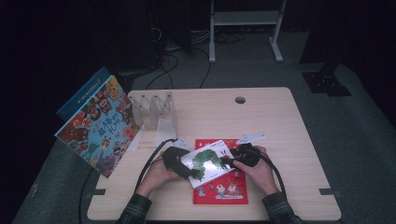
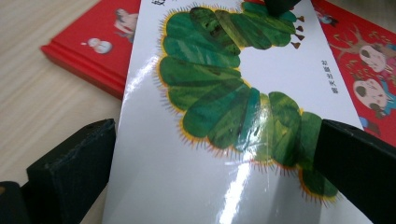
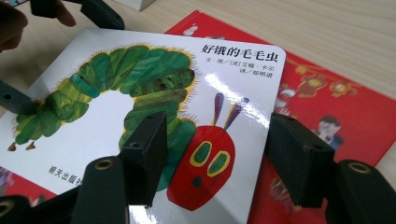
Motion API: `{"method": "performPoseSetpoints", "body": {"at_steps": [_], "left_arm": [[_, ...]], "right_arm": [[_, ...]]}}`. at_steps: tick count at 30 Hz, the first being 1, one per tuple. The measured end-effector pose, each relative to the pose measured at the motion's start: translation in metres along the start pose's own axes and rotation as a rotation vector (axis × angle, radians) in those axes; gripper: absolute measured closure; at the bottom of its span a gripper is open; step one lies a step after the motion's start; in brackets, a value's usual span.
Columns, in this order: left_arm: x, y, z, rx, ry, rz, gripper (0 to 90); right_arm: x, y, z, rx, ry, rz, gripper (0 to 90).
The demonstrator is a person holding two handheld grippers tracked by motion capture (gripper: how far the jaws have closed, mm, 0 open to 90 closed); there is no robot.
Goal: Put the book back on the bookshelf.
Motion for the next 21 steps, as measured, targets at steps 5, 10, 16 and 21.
{"method": "performPoseSetpoints", "body": {"at_steps": [5, 10, 16, 21], "left_arm": [[-0.003, 0.003, -0.001, -0.007, 0.002, 0.004, 0.0], [-0.004, 0.005, 0.000, -0.024, 0.009, 0.022, 0.0], [-0.003, 0.006, 0.002, -0.046, 0.030, 0.024, 0.0], [-0.002, 0.008, 0.005, -0.083, 0.063, 0.030, 0.0]], "right_arm": [[-0.015, 0.005, 0.010, -0.064, 0.062, 0.021, 42.0], [-0.032, 0.010, 0.031, -0.117, 0.060, -0.021, 56.9], [-0.024, 0.022, 0.071, -0.216, -0.050, 0.001, 76.1], [-0.014, 0.030, 0.090, -0.251, -0.127, 0.052, 83.6]]}}
Point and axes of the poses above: each handheld gripper's, and its own axes: x roughly forward along the jaws, y roughly out of its underside, z roughly to its left, the point moved 6 cm from there along x, roughly forward along the jaws, and after that the axes turned 3 degrees about -x, right-handed, at the moved point
